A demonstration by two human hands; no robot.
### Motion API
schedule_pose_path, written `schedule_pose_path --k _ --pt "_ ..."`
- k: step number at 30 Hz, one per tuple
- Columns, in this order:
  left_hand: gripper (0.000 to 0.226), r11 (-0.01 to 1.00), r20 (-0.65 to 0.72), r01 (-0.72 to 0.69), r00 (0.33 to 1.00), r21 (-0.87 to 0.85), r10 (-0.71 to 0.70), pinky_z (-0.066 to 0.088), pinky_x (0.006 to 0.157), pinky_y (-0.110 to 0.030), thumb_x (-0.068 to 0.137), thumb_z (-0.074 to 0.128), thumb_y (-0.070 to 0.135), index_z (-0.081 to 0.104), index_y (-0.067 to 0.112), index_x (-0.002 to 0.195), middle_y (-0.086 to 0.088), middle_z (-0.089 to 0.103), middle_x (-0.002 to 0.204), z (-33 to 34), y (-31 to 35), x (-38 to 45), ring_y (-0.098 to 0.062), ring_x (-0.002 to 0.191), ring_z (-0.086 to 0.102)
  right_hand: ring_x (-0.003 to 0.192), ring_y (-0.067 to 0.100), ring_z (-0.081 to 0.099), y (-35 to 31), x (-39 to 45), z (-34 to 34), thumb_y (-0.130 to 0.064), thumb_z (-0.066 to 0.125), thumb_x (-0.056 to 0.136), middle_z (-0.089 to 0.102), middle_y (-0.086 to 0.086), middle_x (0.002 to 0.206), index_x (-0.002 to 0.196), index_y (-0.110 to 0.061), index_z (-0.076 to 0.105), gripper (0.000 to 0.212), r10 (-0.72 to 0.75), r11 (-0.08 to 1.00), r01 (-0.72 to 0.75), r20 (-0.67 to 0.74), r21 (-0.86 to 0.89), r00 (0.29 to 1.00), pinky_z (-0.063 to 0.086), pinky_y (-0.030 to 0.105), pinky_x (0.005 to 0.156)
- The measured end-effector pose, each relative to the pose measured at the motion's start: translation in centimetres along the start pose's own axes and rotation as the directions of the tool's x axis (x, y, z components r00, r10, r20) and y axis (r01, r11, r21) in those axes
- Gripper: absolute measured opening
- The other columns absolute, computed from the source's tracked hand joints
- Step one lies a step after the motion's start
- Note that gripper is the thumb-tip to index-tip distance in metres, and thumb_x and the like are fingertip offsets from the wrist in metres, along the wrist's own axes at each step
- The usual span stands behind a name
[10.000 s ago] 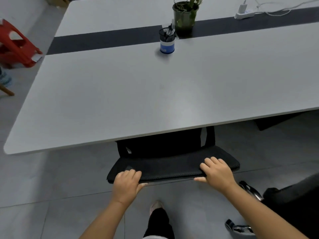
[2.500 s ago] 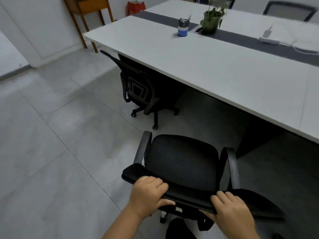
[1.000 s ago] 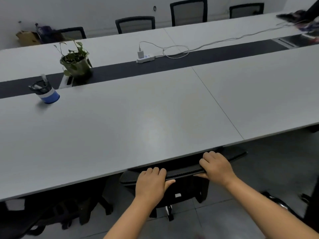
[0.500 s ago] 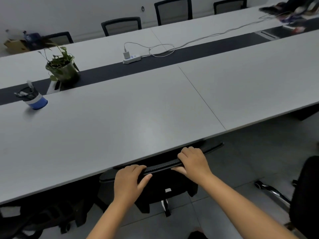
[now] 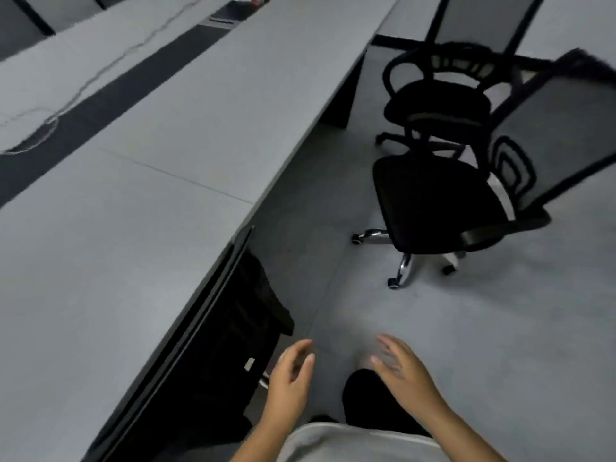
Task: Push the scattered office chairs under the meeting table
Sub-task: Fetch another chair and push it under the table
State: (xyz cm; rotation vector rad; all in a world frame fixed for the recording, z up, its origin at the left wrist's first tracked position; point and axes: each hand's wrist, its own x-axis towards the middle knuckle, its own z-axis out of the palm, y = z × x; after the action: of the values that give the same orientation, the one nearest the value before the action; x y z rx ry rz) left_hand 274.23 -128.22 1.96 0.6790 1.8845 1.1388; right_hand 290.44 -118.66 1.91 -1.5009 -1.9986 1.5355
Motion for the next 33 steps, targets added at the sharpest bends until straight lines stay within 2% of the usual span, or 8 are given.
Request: schedule_pose_path --k 8,10,13,16,19,24,29,33 --pt "0.023 0.968 0.443 -0.025 0.892 0.25 -0.091 0.039 0.059 0.005 0.081 0.056 -0.009 0.06 -0.006 0.103 -0.021 0.063 0.099 11.5 -0.2 0.9 0.01 0.063 0.059 0.083 -0.009 0.06 11.6 -13.0 -7.8 0.008 0.062 0.076 0.064 -0.031 0.087 0.077 -0.055 0.06 0.063 0.446 0.885 -0.299 -0.462 0.358 0.766 0.038 -0.006 0.066" --pt "0.025 0.965 0.494 -0.046 0.865 0.257 -0.09 0.04 0.057 0.004 0.079 0.056 -0.012 0.06 -0.002 0.101 -0.02 0.062 0.091 15.1 0.9 0.6 0.015 0.056 0.056 0.081 -0.01 0.059 13.4 -14.8 -9.0 0.006 0.061 0.078 0.07 -0.009 0.1 0.089 -0.042 0.06 0.049 0.528 0.831 -0.306 -0.486 0.465 0.696 0.04 -0.003 0.067" --pt "0.027 0.956 0.549 -0.096 0.832 0.278 -0.076 0.041 0.055 0.002 0.079 0.056 -0.011 0.056 0.012 0.093 -0.016 0.06 0.085 21.7 3.0 0.4 -0.003 0.061 0.057 0.079 0.019 0.065 16.2 -15.2 -10.7 -0.05 0.069 0.064 0.068 -0.019 0.085 0.082 -0.058 0.048 0.029 0.611 0.784 -0.322 -0.567 0.531 0.552 0.04 -0.002 0.069" --pt "0.024 0.945 0.638 -0.169 0.769 0.281 -0.052 0.039 0.056 0.002 0.081 0.056 -0.008 0.054 0.014 0.091 -0.006 0.058 0.082 30.5 6.1 -0.2 -0.007 0.066 0.054 0.059 -0.008 0.058 20.9 -14.5 -15.3 -0.088 0.037 0.053 0.051 -0.051 0.085 0.082 -0.074 0.042 0.033 0.573 0.815 -0.276 -0.635 0.51 0.518 0.035 -0.009 0.061" --pt "0.022 0.937 0.718 -0.262 0.696 0.23 0.018 0.041 0.06 0.001 0.084 0.055 -0.001 0.052 0.019 0.093 0.003 0.057 0.087 38.7 9.5 -1.2 0.001 0.067 0.058 0.085 -0.031 0.043 22.1 -14.2 -23.8 -0.098 0.032 0.026 0.043 -0.033 0.1 0.085 -0.07 0.043 0.066 0.525 0.847 -0.297 -0.605 0.441 0.599 0.04 -0.001 0.064" --pt "0.021 0.937 0.774 -0.31 0.628 0.16 0.076 0.041 0.062 0.001 0.087 0.053 0.005 0.051 0.025 0.096 0.01 0.056 0.095 48.3 14.1 -2.3 -0.005 0.084 0.055 0.091 -0.002 0.054 23.9 -13.7 -34.5 -0.021 0.059 0.084 0.05 -0.003 0.111 0.101 -0.04 0.043 0.03 0.465 0.866 -0.21 -0.574 0.455 0.674 0.04 0.006 0.07" --pt "0.031 0.958 0.698 -0.218 0.716 0.186 0.028 0.043 0.057 -0.001 0.082 0.057 -0.003 0.055 0.028 0.079 0.002 0.062 0.087 53.8 15.0 -0.9 -0.01 0.074 0.059 0.086 -0.006 0.058 28.2 -13.0 -38.4 -0.051 0.081 0.049 0.07 -0.01 0.093 0.08 -0.053 0.062 0.036 0.577 0.798 -0.205 -0.621 0.567 0.531 0.043 0.0 0.065" --pt "0.033 0.965 0.621 -0.162 0.784 0.209 -0.003 0.043 0.055 -0.001 0.079 0.058 -0.007 0.058 0.026 0.075 -0.012 0.063 0.085 60.3 15.9 1.9 -0.018 0.072 0.061 0.116 0.035 0.046 33.4 -10.2 -44.7 0.012 0.049 0.083 0.046 0.036 0.125 0.12 0.013 0.044 0.037 0.614 0.743 -0.254 -0.478 0.619 0.628 0.044 0.016 0.082"
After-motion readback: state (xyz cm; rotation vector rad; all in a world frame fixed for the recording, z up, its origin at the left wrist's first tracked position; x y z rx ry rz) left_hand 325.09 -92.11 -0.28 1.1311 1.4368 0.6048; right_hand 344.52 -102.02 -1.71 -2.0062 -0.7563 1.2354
